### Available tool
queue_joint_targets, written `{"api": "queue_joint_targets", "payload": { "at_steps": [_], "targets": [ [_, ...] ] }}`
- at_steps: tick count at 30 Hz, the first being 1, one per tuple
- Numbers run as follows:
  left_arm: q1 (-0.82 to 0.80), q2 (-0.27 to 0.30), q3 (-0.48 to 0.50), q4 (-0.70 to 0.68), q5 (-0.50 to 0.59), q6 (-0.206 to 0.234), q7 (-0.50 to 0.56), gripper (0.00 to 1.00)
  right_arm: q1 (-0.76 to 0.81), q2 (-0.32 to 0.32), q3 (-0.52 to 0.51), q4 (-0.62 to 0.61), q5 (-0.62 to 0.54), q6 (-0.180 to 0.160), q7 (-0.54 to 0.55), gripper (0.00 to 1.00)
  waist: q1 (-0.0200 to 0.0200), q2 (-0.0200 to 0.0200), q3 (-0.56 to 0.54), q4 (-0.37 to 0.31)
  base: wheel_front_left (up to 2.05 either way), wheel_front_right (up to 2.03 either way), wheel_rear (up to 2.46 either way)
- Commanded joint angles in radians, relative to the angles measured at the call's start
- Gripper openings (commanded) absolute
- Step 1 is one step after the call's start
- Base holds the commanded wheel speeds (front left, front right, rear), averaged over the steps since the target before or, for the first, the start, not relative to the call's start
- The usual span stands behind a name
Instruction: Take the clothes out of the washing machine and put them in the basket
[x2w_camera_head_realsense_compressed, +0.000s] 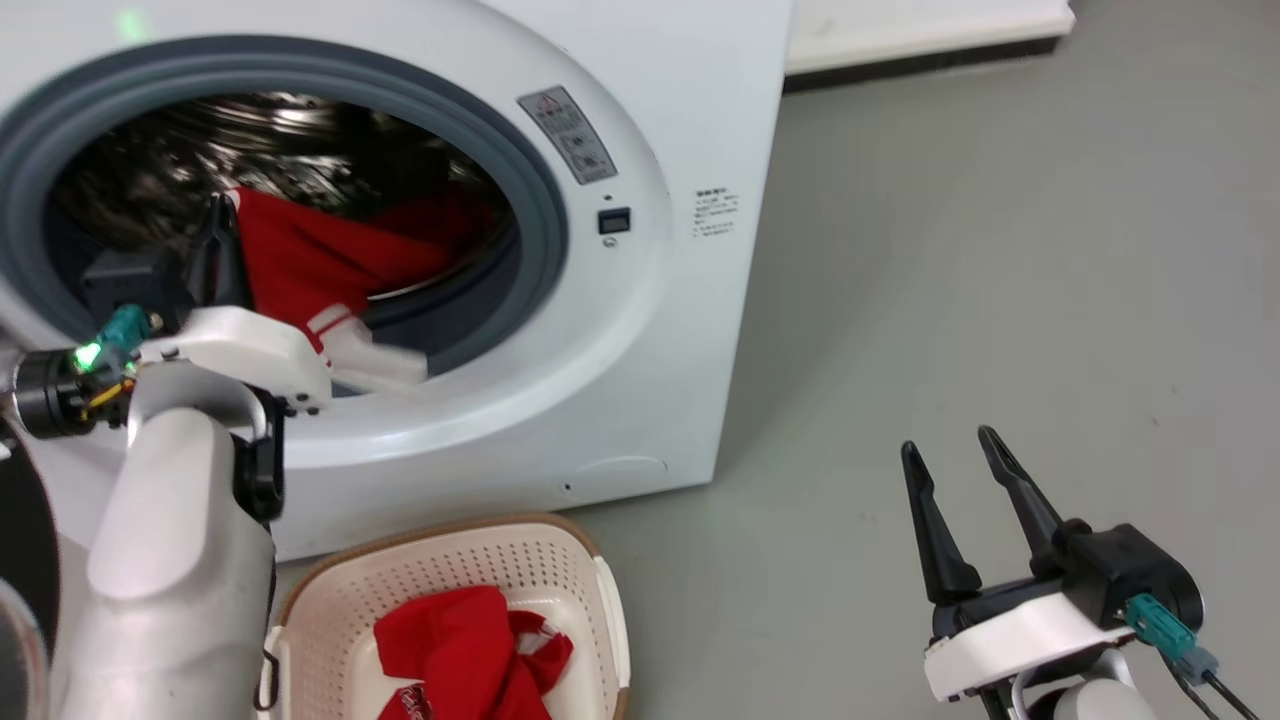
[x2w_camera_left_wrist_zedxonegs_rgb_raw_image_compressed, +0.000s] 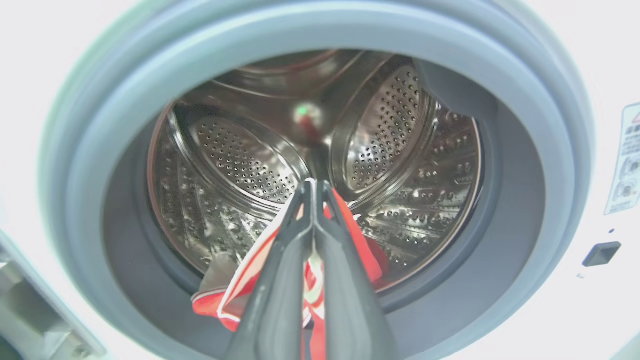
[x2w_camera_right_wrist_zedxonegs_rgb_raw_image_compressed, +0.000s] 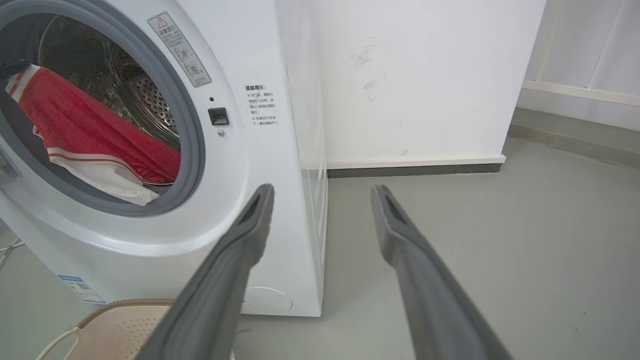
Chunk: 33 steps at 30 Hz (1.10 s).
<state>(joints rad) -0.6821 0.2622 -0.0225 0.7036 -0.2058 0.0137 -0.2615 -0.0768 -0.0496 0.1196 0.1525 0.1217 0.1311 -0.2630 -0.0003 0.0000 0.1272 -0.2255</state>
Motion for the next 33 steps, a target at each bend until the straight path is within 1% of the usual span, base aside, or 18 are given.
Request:
{"api": "queue_joint_targets", "payload": {
  "at_steps": [1,10,19,20,24,29,33],
  "targets": [
    [0.025,-0.011,0.001,-0.026,0.004,-0.003,-0.005,0.0,0.017,-0.001,-0.005,0.001,-0.007,-0.001,-0.003,1.0,0.0003,0.0,-0.039,0.032,0.0,0.0,0.0],
    [0.181,-0.045,-0.015,-0.346,0.036,-0.005,-0.005,0.0,0.064,-0.001,-0.027,-0.021,-0.014,-0.001,0.012,1.0,0.0003,0.0,-0.082,0.076,0.0,0.0,0.0],
    [0.254,-0.051,-0.063,-0.7,0.066,0.002,0.01,0.0,0.09,-0.001,-0.027,-0.05,-0.011,-0.001,0.033,1.0,0.0003,0.0,-0.095,0.119,0.0,0.0,0.0],
    [0.265,-0.052,-0.072,-0.782,0.073,0.005,0.022,0.0,0.094,-0.001,-0.027,-0.053,-0.01,-0.001,0.033,1.0,0.0003,0.0,-0.096,0.125,0.0,0.0,0.0],
    [0.298,-0.046,-0.079,-0.908,0.077,0.014,0.054,0.0,0.098,-0.001,-0.023,-0.058,-0.01,-0.001,0.038,1.0,0.0003,0.0,-0.095,0.131,0.0,0.0,0.0],
    [0.373,-0.052,-0.08,-1.001,0.073,0.039,0.087,0.0,0.103,-0.001,-0.024,-0.067,-0.004,-0.001,0.037,1.0,0.0003,0.0,-0.082,0.135,0.0,0.0,0.0],
    [0.458,-0.07,-0.076,-0.958,0.05,0.057,0.105,0.0,0.084,-0.001,-0.021,-0.067,0.003,-0.001,0.033,1.0,0.0003,0.0,-0.055,0.134,0.0,0.0,0.0]
  ]
}}
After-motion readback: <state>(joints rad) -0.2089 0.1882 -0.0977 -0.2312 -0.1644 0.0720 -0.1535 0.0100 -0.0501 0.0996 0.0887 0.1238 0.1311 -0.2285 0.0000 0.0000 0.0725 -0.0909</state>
